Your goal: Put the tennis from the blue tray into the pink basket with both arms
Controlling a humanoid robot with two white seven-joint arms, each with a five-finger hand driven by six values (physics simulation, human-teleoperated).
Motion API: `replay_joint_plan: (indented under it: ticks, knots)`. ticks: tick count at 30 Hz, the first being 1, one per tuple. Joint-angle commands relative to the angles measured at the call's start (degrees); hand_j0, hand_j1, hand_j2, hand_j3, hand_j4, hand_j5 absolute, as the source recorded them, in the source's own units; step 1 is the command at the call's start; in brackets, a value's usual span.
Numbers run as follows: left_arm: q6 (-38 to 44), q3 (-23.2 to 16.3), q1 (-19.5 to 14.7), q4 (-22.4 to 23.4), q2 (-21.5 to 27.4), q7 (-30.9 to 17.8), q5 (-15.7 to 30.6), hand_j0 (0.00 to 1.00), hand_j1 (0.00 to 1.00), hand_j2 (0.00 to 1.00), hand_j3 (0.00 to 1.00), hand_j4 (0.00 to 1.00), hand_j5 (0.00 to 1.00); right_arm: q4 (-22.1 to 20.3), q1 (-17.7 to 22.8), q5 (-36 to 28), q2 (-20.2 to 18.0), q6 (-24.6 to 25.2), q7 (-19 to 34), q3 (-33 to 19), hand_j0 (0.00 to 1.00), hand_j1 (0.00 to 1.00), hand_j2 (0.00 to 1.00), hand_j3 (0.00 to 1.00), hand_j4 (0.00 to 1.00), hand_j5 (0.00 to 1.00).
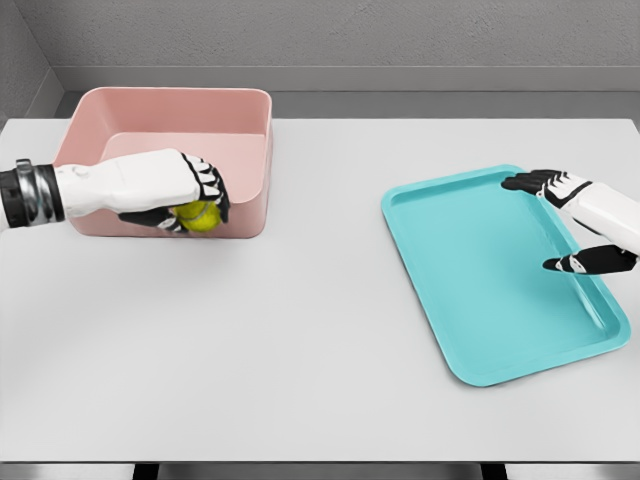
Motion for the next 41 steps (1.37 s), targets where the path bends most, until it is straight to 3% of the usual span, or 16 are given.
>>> replay_joint_plan:
  ticks: [1, 9, 15, 21, 22, 23, 24, 31, 35, 41]
  knots:
    - [0.11, -0.02, -0.18, 1.89, -0.87, 0.04, 0.47, 0.54, 0.54, 0.54, 0.54, 0.54, 0.54, -0.04, 0.0, -0.46, -0.06, 0.17, -0.03, -0.11, 1.0, 1.0, 1.0, 1.0, 1.0, 1.0]
    - [0.11, 0.07, -3.87, 9.01, -3.77, 0.04, 0.47, 0.54, 0.54, 0.54, 0.54, 0.54, 0.54, -0.04, 0.0, -0.46, -0.06, 0.17, -0.03, -0.11, 1.0, 1.0, 1.0, 1.0, 1.0, 1.0]
    - [0.11, 0.51, -8.09, 18.76, -7.64, 0.04, 0.56, 0.54, 0.54, 0.54, 0.54, 0.54, 0.54, -0.04, 0.0, -0.46, -0.06, 0.17, -0.03, -0.11, 1.0, 1.0, 1.0, 1.0, 1.0, 1.0]
    - [0.11, 2.0, -9.58, 27.2, -9.31, 0.13, 0.56, 0.55, 0.55, 0.55, 0.55, 0.55, 0.55, -0.04, 0.0, -0.46, -0.06, 0.17, -0.03, -0.11, 1.0, 1.0, 1.0, 1.0, 1.0, 1.0]
    - [0.11, 2.79, -9.76, 28.52, -9.57, 0.21, 0.56, 0.62, 0.62, 0.62, 0.62, 0.62, 0.62, -0.04, 0.0, -0.46, -0.06, 0.17, -0.03, -0.11, 1.0, 1.0, 1.0, 1.0, 1.0, 1.0]
    - [0.11, 3.58, -9.84, 29.31, -10.18, 0.48, 0.56, 0.86, 0.86, 0.86, 0.86, 0.86, 0.86, -0.04, 0.0, -0.46, -0.06, 0.17, -0.03, -0.11, 1.0, 1.0, 1.0, 1.0, 1.0, 1.0]
    - [0.11, 3.67, -9.93, 29.22, -10.27, 0.57, 0.64, 1.0, 1.0, 1.0, 1.0, 1.0, 1.0, -0.04, 0.0, -0.46, -0.06, 0.17, -0.03, -0.11, 1.0, 1.0, 1.0, 1.0, 1.0, 1.0]
    - [0.11, 3.41, -8.26, 28.52, -9.13, 0.57, 2.14, 1.0, 1.0, 1.0, 1.0, 1.0, 1.0, -0.04, 1.05, -0.46, -0.06, 0.17, -0.03, -1.69, 1.0, 1.0, 1.0, 1.0, 1.0, 1.0]
    - [0.11, 3.32, -5.01, 27.29, -6.15, 0.48, 2.05, 1.0, 1.0, 1.0, 1.0, 1.0, 1.0, -0.13, 1.05, -0.46, -0.06, 0.17, -0.03, -1.78, 1.0, 1.0, 1.0, 1.0, 1.0, 1.0]
    - [0.11, 4.37, -4.84, 25.62, -0.52, 0.48, 2.23, 1.0, 1.0, 1.0, 1.0, 1.0, 1.0, -0.21, 1.05, -0.46, -0.06, 0.17, -0.03, -1.69, 1.0, 1.0, 1.0, 1.0, 1.0, 1.0]
